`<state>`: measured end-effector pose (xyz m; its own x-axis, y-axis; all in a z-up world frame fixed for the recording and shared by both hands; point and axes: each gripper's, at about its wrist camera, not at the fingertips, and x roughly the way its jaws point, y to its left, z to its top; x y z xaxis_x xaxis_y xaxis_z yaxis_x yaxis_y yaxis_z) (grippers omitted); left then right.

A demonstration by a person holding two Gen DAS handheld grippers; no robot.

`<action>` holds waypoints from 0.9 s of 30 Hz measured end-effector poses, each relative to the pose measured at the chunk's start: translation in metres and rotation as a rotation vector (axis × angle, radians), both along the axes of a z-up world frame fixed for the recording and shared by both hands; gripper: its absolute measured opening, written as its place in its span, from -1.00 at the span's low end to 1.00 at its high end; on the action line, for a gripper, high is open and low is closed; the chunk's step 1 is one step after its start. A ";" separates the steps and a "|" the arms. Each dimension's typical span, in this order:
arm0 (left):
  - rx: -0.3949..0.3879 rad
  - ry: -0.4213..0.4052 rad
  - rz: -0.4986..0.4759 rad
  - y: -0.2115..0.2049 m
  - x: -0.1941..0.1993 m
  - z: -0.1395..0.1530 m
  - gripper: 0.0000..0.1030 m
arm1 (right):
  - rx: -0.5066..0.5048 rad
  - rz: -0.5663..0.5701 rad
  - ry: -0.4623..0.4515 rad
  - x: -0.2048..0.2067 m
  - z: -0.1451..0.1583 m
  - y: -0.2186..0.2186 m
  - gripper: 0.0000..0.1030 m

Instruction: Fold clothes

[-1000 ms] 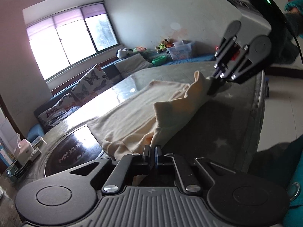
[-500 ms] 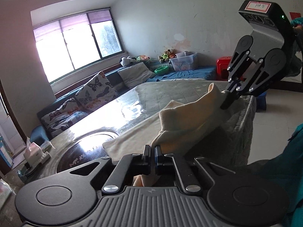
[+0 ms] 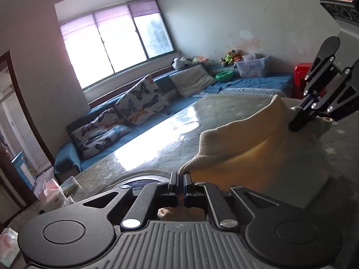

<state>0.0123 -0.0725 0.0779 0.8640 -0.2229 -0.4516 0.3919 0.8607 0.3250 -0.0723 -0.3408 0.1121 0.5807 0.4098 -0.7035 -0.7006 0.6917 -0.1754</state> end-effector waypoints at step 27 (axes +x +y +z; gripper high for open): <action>-0.136 0.153 0.107 -0.006 0.040 -0.027 -0.79 | 0.188 -0.337 0.153 0.120 -0.074 -0.010 -0.74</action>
